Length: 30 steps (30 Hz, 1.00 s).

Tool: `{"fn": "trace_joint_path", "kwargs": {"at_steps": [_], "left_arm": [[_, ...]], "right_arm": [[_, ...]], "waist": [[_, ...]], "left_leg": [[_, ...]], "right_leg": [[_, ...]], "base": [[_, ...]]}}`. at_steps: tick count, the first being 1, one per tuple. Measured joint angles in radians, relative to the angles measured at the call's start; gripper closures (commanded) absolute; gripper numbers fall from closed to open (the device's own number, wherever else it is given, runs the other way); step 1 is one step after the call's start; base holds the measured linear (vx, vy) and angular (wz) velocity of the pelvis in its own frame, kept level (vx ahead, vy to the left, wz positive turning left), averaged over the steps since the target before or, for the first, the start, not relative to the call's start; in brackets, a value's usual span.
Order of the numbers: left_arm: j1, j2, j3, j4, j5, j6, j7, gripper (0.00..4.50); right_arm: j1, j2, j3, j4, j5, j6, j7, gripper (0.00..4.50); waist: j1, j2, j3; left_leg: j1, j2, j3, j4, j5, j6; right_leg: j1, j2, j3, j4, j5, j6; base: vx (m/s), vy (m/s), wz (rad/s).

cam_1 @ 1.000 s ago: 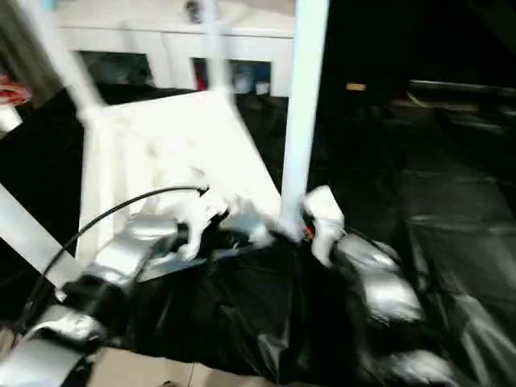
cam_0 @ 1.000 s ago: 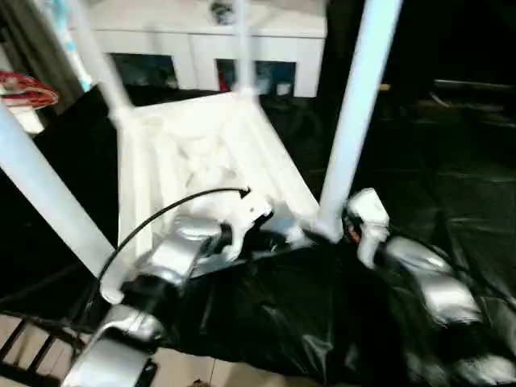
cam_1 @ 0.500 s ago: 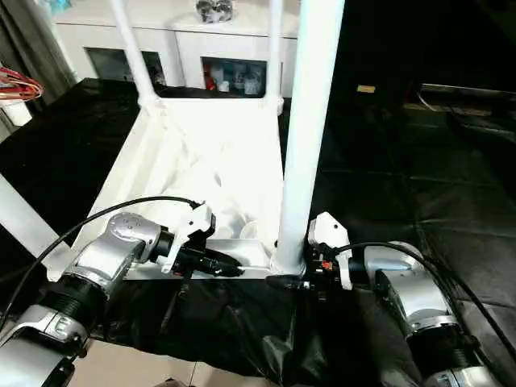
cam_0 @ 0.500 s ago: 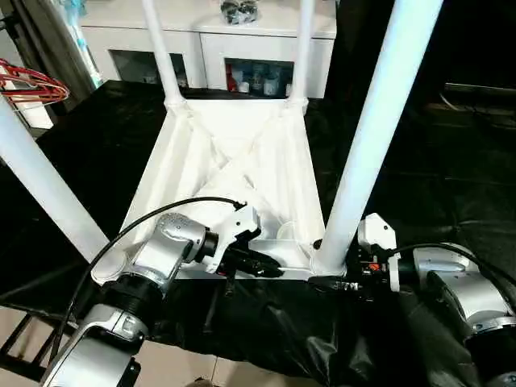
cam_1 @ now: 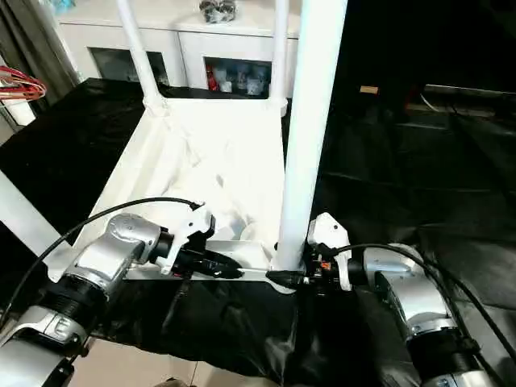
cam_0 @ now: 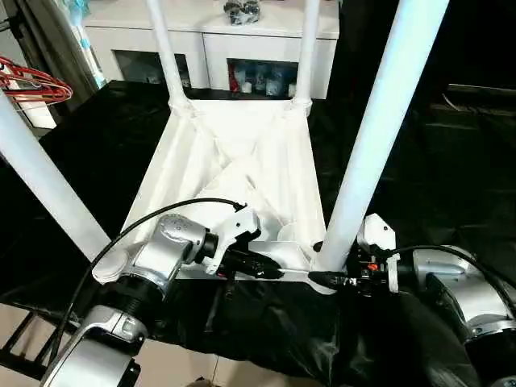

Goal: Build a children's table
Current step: Rotate leg to tighten

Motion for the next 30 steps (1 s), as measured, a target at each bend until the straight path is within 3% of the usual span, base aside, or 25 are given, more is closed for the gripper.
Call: {"fn": "trace_joint_path", "kwargs": {"at_steps": [3,8,13,14,17,21,30], "left_arm": [[0.000,-0.037,0.025,0.000,0.010,0.025,0.114,4.50],[0.000,-0.086,0.058,-0.006,0.028,0.063,0.264,4.50],[0.010,-0.135,0.067,-0.040,0.050,0.105,0.385,4.50],[0.010,-0.141,0.067,-0.041,0.051,0.106,0.395,4.50],[0.010,-0.157,0.066,-0.042,0.057,0.106,0.412,4.50],[0.010,-0.158,0.066,-0.045,0.057,0.106,0.413,4.50],[0.014,-0.088,0.047,-0.053,0.018,0.089,0.255,4.50]], "right_arm": [[-0.028,0.065,-0.041,0.062,-0.017,-0.010,-0.157,1.83],[-0.077,0.178,-0.079,0.129,-0.054,-0.013,-0.405,1.84],[-0.115,0.262,-0.098,0.168,-0.097,-0.018,-0.608,1.84],[-0.117,0.266,-0.102,0.171,-0.099,-0.022,-0.618,1.84],[-0.119,0.268,-0.112,0.177,-0.104,-0.027,-0.622,1.12],[-0.119,0.263,-0.112,0.175,-0.105,-0.032,-0.601,0.77],[-0.067,0.116,-0.050,0.100,-0.082,-0.038,-0.322,0.58]], "waist": [[-0.025,0.001,0.000],[-0.049,0.003,-0.001],[-0.055,0.004,-0.002],[-0.053,0.005,-0.002],[-0.051,0.008,-0.004],[-0.048,0.008,-0.005],[-0.038,0.007,-0.004]], "left_leg": [[0.001,-0.001,0.000,0.000,0.000,0.000],[0.001,-0.001,-0.001,-0.001,0.000,0.000],[0.001,-0.001,-0.001,-0.002,0.000,0.000],[0.001,-0.001,-0.001,-0.002,0.000,0.000],[0.000,-0.001,-0.001,-0.002,0.000,0.000],[-0.001,-0.001,-0.001,-0.003,0.000,0.000],[-0.002,0.000,-0.001,-0.004,0.000,0.000]], "right_leg": [[0.000,0.000,0.001,0.000,0.001,-0.001],[-0.001,0.001,0.000,0.000,-0.002,0.004],[-0.001,0.001,0.000,-0.001,-0.002,0.004],[-0.001,0.001,0.000,-0.001,-0.002,0.004],[-0.001,0.000,0.000,-0.001,0.000,0.002],[-0.001,0.000,0.000,-0.001,-0.001,0.002],[-0.002,0.000,-0.002,-0.001,-0.002,0.004]], "base": [[0.000,0.000,0.00],[0.000,0.000,0.00],[0.000,0.000,0.00],[0.000,0.000,0.00],[0.000,0.000,0.00],[0.000,0.000,0.00],[0.000,0.000,0.00]]}}
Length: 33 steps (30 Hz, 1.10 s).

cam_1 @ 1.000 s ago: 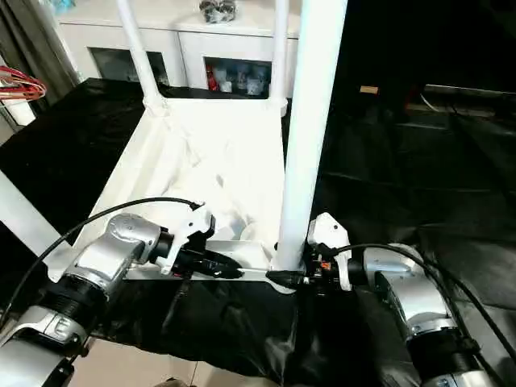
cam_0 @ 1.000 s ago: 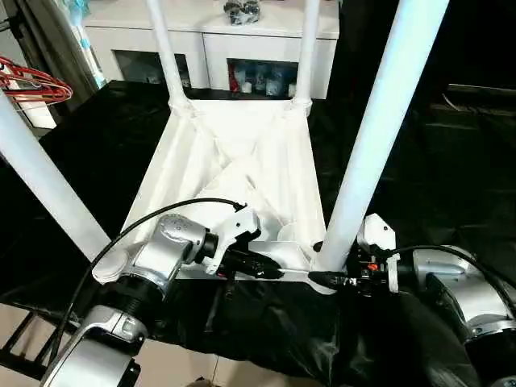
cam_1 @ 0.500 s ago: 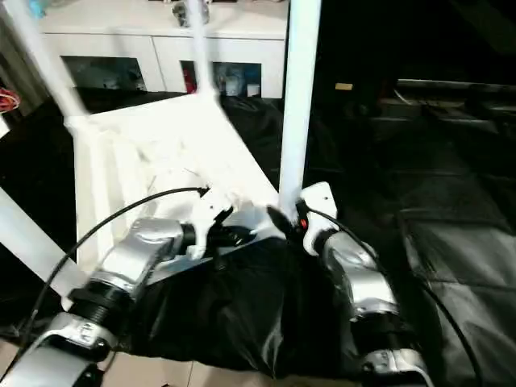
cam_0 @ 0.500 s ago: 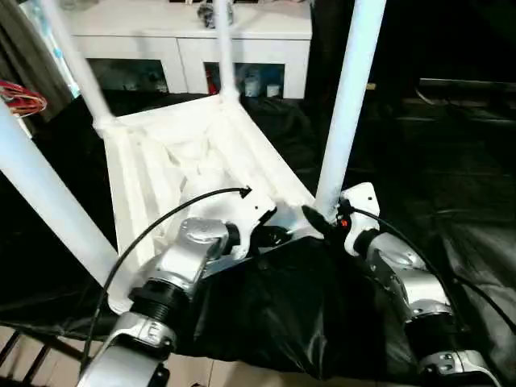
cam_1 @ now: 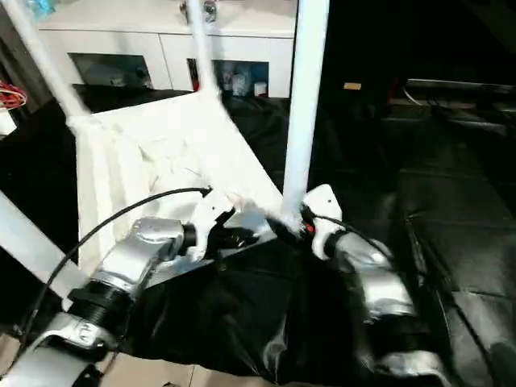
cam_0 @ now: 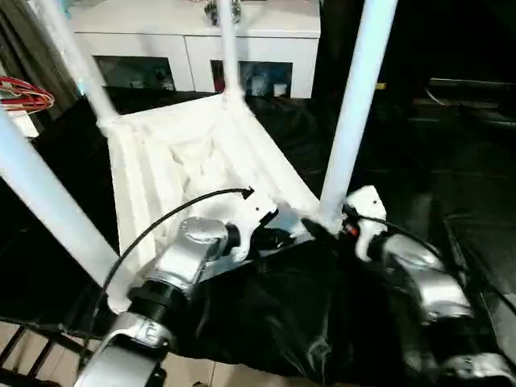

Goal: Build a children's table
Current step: Rotate leg to tighten

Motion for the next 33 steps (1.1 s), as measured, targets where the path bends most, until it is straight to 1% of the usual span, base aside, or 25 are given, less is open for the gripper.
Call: {"fn": "trace_joint_path", "kwargs": {"at_steps": [2,4,7,13,14,15,18,20,23,24,30,31,33], "left_arm": [[0.002,0.023,-0.005,0.000,-0.009,-0.007,-0.052,4.50],[0.004,0.054,-0.013,0.002,-0.020,-0.023,-0.119,4.50],[0.004,0.088,-0.021,0.006,-0.022,-0.044,-0.204,4.50],[0.003,0.125,-0.041,0.014,-0.039,-0.052,-0.313,4.50],[0.002,0.126,-0.043,0.016,-0.039,-0.053,-0.322,4.50],[0.002,0.127,-0.046,0.017,-0.039,-0.056,-0.332,4.50],[0.000,0.129,-0.052,0.024,-0.039,-0.065,-0.356,4.50],[-0.002,0.129,-0.054,0.029,-0.039,-0.068,-0.364,4.50],[-0.003,0.128,-0.057,0.032,-0.039,-0.070,-0.368,4.50],[-0.004,0.126,-0.059,0.032,-0.039,-0.070,-0.368,4.50],[-0.004,0.110,-0.059,0.032,-0.036,-0.070,-0.318,4.50],[-0.004,0.104,-0.057,0.032,-0.034,-0.070,-0.294,4.50],[-0.003,0.074,-0.034,0.036,-0.019,-0.068,-0.208,4.50]], "right_arm": [[0.021,-0.039,0.015,-0.029,0.012,-0.004,0.078,0.58],[0.042,-0.077,0.023,-0.059,0.040,0.004,0.166,0.58],[0.058,-0.110,0.044,-0.088,0.071,0.016,0.261,0.58],[0.070,-0.156,0.080,-0.122,0.087,0.024,0.382,0.58],[0.069,-0.161,0.081,-0.125,0.087,0.027,0.393,0.81],[0.070,-0.163,0.084,-0.133,0.089,0.036,0.403,0.89],[0.069,-0.166,0.089,-0.140,0.095,0.050,0.419,0.94],[0.069,-0.164,0.092,-0.144,0.097,0.061,0.425,1.24],[0.069,-0.164,0.092,-0.144,0.100,0.064,0.425,1.38],[0.069,-0.164,0.092,-0.144,0.100,0.064,0.426,1.61],[0.059,-0.158,0.082,-0.116,0.098,0.058,0.407,1.84],[0.055,-0.152,0.075,-0.107,0.092,0.056,0.388,1.85],[0.042,-0.110,0.041,-0.064,0.077,0.044,0.292,1.86]], "waist": [[0.005,-0.001,0.000],[0.008,-0.002,0.001],[0.014,-0.006,0.004],[0.019,-0.006,0.004],[0.020,-0.006,0.004],[0.021,-0.006,0.004],[0.024,-0.005,0.004],[0.027,-0.006,0.004],[0.034,-0.006,0.004],[0.037,-0.006,0.004],[0.040,-0.005,0.003],[0.039,-0.005,0.003],[0.034,-0.005,0.003]], "left_leg": [[0.000,0.000,0.000,0.000,0.000,0.000],[-0.001,0.000,0.000,0.000,0.000,0.000],[-0.001,0.000,0.000,0.001,0.000,0.000],[-0.001,0.000,0.000,0.002,0.000,0.000],[-0.001,0.000,0.000,0.002,0.000,0.000],[-0.001,0.000,0.000,0.002,0.000,0.000],[-0.001,0.000,0.000,0.002,0.000,0.000],[-0.001,0.000,0.000,0.002,0.000,0.000],[0.000,0.000,0.000,0.002,0.000,0.000],[0.000,0.000,0.001,0.002,0.000,0.000],[0.001,0.000,0.001,0.004,0.000,0.000],[0.001,0.000,0.001,0.004,0.000,0.000],[0.001,0.000,0.001,0.005,0.000,0.000]], "right_leg": [[0.000,0.000,0.000,0.000,0.000,0.000],[0.000,0.000,0.000,0.000,0.000,0.000],[0.000,0.000,0.000,0.000,0.000,0.000],[0.000,0.000,0.000,0.000,0.000,0.000],[0.000,0.000,0.000,0.000,0.000,0.000],[0.000,0.000,0.000,0.000,0.000,0.000],[0.000,0.000,0.000,0.001,0.000,0.000],[0.000,0.000,0.000,0.001,0.000,0.000],[0.000,0.000,0.000,0.001,0.000,0.000],[0.000,0.000,0.001,0.001,0.000,0.000],[0.001,0.000,0.001,0.002,0.001,-0.001],[0.001,0.000,0.002,0.002,0.001,-0.002],[0.001,0.000,0.002,0.002,0.002,-0.003]], "base": [[0.000,0.000,0.00],[0.000,0.000,0.00],[0.000,0.000,0.00],[0.000,0.000,0.00],[0.000,0.000,0.00],[0.000,0.000,0.00],[0.000,0.000,0.00],[0.000,0.000,0.00],[0.000,0.000,0.00],[0.000,0.000,0.00],[0.000,0.000,0.00],[0.000,0.000,0.00],[0.000,0.000,0.00]]}}
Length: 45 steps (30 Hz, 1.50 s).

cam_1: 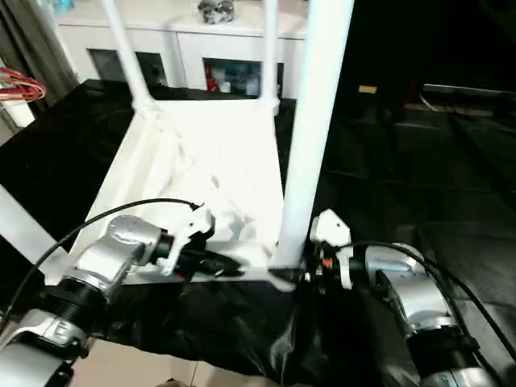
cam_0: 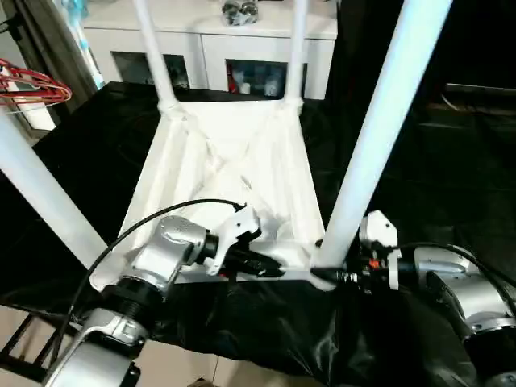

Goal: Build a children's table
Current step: Rotate leg to tighten

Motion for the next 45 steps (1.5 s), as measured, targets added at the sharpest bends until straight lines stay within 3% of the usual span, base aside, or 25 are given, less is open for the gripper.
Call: {"fn": "trace_joint_path", "kwargs": {"at_steps": [4,9,15,16,17,24,31,38,45], "left_arm": [[0.000,-0.036,0.032,0.001,0.010,0.029,0.130,4.50],[-0.002,-0.087,0.062,0.001,0.030,0.059,0.264,4.50],[-0.011,-0.143,0.072,0.003,0.049,0.084,0.383,4.50],[-0.011,-0.144,0.072,0.003,0.050,0.084,0.388,4.50],[-0.012,-0.145,0.071,0.003,0.050,0.084,0.387,4.50],[-0.011,-0.126,0.047,-0.009,0.048,0.070,0.320,4.50],[0.002,-0.042,0.018,-0.023,-0.003,0.045,0.105,4.50],[0.002,0.001,0.010,-0.012,-0.028,0.042,-0.035,4.50],[-0.014,0.028,-0.017,0.033,-0.039,0.027,-0.154,4.50]], "right_arm": [[-0.043,0.086,-0.030,0.064,-0.030,-0.002,-0.201,1.87],[-0.092,0.183,-0.051,0.124,-0.065,0.009,-0.435,1.87],[-0.139,0.257,-0.083,0.174,-0.092,0.019,-0.608,1.87],[-0.141,0.261,-0.086,0.177,-0.094,0.017,-0.613,1.17],[-0.141,0.261,-0.088,0.177,-0.094,0.016,-0.613,1.17],[-0.111,0.189,-0.066,0.127,-0.089,0.013,-0.477,0.67],[-0.037,0.091,-0.009,0.063,-0.064,-0.068,-0.239,0.67],[0.003,0.033,0.020,-0.001,-0.024,-0.072,-0.063,0.67],[0.033,-0.039,0.050,-0.075,0.032,0.002,0.088,1.38]], "waist": [[-0.031,0.001,0.000],[-0.051,0.001,-0.002],[-0.048,0.003,-0.003],[-0.048,0.004,-0.004],[-0.048,0.005,-0.005],[-0.037,0.007,-0.005],[-0.025,0.011,-0.004],[-0.019,0.009,-0.003],[0.003,0.009,-0.003]], "left_leg": [[0.001,-0.001,0.000,-0.001,0.000,0.000],[0.001,-0.001,-0.001,-0.001,0.000,0.000],[0.001,-0.001,-0.001,-0.001,0.000,0.000],[0.001,-0.001,-0.001,-0.001,0.000,0.000],[0.000,-0.001,-0.001,-0.001,0.000,0.000],[-0.001,0.000,-0.001,-0.004,0.000,0.000],[-0.002,0.000,0.000,-0.005,0.000,0.000],[-0.002,0.000,0.000,-0.005,0.000,0.000],[-0.002,0.000,0.000,-0.003,0.000,0.000]], "right_leg": [[0.000,0.000,0.000,-0.001,0.000,0.001],[0.000,0.000,0.000,-0.001,-0.002,0.003],[0.000,0.000,0.000,-0.002,-0.002,0.003],[0.000,0.000,0.000,-0.002,-0.002,0.003],[0.000,0.000,0.000,-0.002,0.000,0.001],[-0.001,0.000,-0.002,-0.002,-0.001,0.002],[-0.001,0.000,-0.001,-0.002,-0.002,0.003],[-0.001,0.000,-0.002,-0.002,-0.002,0.003],[-0.001,0.000,-0.001,-0.002,-0.002,0.003]], "base": [[0.000,0.000,0.00],[0.000,0.000,0.00],[0.000,0.000,0.00],[0.000,0.000,0.00],[0.000,0.000,0.00],[0.000,0.000,0.00],[0.000,0.000,0.00],[0.000,0.000,0.00],[0.000,0.000,0.00]]}}
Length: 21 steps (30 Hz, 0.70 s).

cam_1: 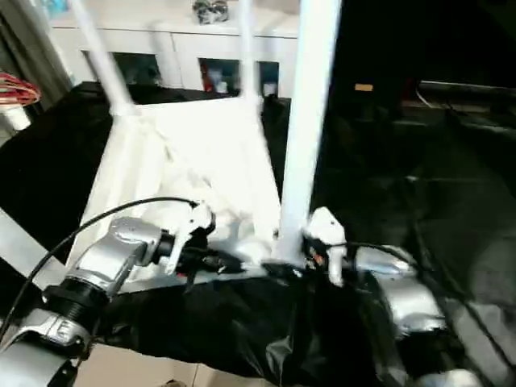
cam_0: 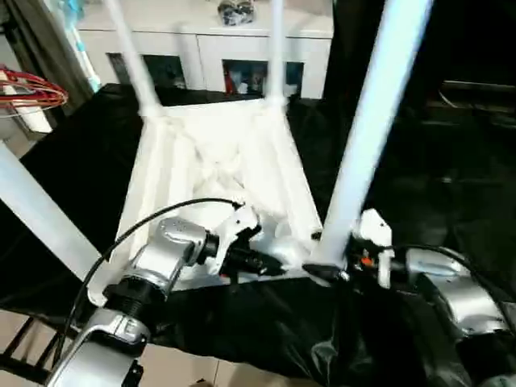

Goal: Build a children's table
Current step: Rotate leg to tighten

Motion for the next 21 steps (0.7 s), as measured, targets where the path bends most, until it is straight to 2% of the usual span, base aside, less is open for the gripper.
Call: {"fn": "trace_joint_path", "kwargs": {"at_steps": [7,11,14,17,19,21], "left_arm": [[-0.003,0.004,-0.007,0.006,0.000,-0.016,-0.013,4.50],[-0.003,0.002,-0.007,0.006,0.000,-0.016,-0.006,4.50],[-0.004,-0.013,-0.001,0.003,0.012,-0.013,0.063,4.50],[-0.005,-0.043,0.021,-0.008,0.024,0.013,0.178,4.50],[-0.003,-0.067,0.039,-0.020,0.037,0.034,0.259,4.50],[-0.003,-0.092,0.047,-0.023,0.042,0.050,0.320,4.50]], "right_arm": [[0.000,-0.005,0.001,-0.008,0.001,0.019,0.015,1.80],[-0.001,-0.002,0.000,-0.007,0.001,0.020,0.016,1.87],[-0.002,0.030,-0.024,0.019,-0.008,0.008,-0.055,1.88],[-0.024,0.097,-0.070,0.084,-0.030,-0.015,-0.200,1.88],[-0.059,0.145,-0.088,0.140,-0.045,-0.027,-0.315,1.88],[-0.084,0.172,-0.100,0.176,-0.059,-0.032,-0.392,1.88]], "waist": [[0.004,0.000,0.000],[0.005,-0.001,0.000],[0.003,-0.001,0.000],[-0.008,-0.005,0.001],[-0.029,-0.006,0.002],[-0.041,-0.006,0.001]], "left_leg": [[0.000,0.000,0.000,0.000,0.000,0.000],[0.000,0.000,0.000,0.001,0.000,0.000],[0.000,0.000,0.000,0.001,0.000,0.000],[0.001,0.000,0.000,0.002,0.000,0.000],[0.001,0.000,0.000,0.002,0.000,0.000],[0.002,-0.001,0.000,0.003,0.000,0.000]], "right_leg": [[0.000,0.000,0.000,0.000,0.000,0.000],[0.000,0.000,0.000,0.001,0.000,0.000],[0.001,0.000,0.001,0.001,0.000,0.000],[0.001,0.000,0.001,0.001,0.001,-0.001],[0.000,0.000,0.001,0.000,0.000,0.001],[0.001,0.000,0.001,0.000,0.000,0.002]], "base": [[0.000,0.000,0.00],[0.000,0.000,0.00],[0.000,0.000,0.00],[0.000,0.000,0.00],[0.000,0.000,0.00],[0.000,0.000,0.00]]}}
